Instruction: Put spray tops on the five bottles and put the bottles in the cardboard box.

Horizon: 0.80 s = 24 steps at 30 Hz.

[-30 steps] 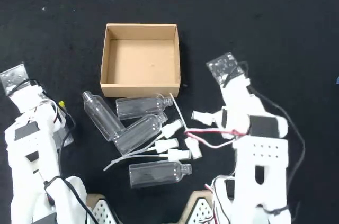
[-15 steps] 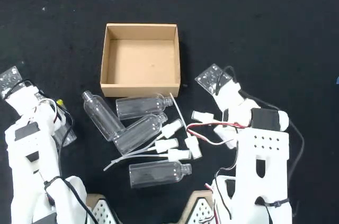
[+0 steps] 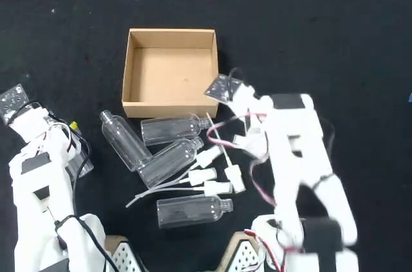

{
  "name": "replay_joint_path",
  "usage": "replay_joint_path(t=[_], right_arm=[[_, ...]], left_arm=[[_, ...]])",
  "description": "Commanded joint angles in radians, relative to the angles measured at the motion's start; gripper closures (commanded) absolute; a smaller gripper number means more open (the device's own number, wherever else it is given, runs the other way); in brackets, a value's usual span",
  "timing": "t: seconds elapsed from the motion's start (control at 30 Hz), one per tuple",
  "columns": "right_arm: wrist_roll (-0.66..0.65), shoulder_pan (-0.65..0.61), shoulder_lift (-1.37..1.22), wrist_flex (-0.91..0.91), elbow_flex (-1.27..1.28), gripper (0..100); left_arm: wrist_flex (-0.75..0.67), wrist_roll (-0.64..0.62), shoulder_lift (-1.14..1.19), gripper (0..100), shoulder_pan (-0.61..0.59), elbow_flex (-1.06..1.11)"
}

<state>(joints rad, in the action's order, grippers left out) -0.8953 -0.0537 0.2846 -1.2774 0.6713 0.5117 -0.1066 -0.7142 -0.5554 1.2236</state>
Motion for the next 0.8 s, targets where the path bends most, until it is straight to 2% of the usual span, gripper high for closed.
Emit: replay_joint_path(t=[0.0, 0.37, 0.43, 0.53, 0.57, 0.7, 0.77], right_arm=[[-0.026, -0.015, -0.156, 0.025, -0.119, 79.7], [-0.028, -0.018, -0.309, 0.242, -0.097, 80.1], [-0.029, -0.02, -0.309, 0.261, -0.087, 84.8], [-0.028, -0.017, -0.306, 0.264, -0.082, 99.3], [-0.023, -0.011, -0.305, 0.258, -0.085, 98.2], [-0.005, 0.114, -0.291, 0.264, -0.113, 98.8], [0.106, 0.199, -0.289, 0.265, -0.165, 98.7]], left_arm=[[-0.02, 0.0, -0.037, 97, 0.001, -0.012], [-0.021, 0.002, -0.037, 97, 0.001, -0.015], [-0.02, 0.002, -0.037, 97, 0.001, -0.015], [-0.02, 0.002, -0.037, 97, 0.001, -0.015], [-0.02, 0.002, -0.037, 97, 0.001, -0.015], [-0.021, 0.002, -0.037, 97, 0.001, -0.015], [-0.023, 0.002, -0.037, 97, 0.001, -0.016]])
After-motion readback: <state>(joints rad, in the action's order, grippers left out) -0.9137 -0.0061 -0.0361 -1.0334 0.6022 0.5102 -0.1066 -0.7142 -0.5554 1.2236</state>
